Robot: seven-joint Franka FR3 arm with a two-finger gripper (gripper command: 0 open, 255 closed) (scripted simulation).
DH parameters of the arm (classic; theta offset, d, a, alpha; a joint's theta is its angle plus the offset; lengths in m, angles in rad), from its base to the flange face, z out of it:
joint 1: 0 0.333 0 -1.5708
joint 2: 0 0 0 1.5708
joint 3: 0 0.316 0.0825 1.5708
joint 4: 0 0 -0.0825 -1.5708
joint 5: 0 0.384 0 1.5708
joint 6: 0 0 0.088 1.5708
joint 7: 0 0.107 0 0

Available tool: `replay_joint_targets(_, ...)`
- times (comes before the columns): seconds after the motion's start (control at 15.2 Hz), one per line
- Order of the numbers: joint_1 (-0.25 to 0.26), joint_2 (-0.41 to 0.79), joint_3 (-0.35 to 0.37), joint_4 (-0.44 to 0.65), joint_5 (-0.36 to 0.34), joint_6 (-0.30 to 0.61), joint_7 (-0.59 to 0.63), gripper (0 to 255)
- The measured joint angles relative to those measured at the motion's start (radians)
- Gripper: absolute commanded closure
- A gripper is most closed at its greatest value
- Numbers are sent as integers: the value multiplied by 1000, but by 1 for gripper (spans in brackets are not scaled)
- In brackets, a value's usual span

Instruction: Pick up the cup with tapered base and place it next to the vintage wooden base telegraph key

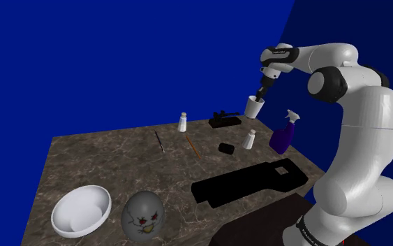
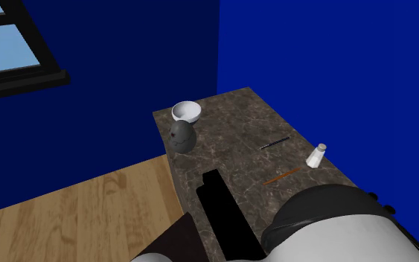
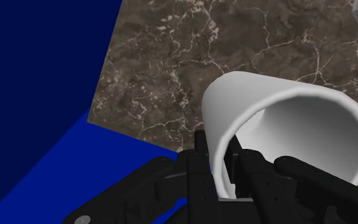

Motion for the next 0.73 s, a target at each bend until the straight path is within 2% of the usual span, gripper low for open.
replay_joint_targets(0.73, 2, 16, 1, -112, 9, 137, -21, 255)
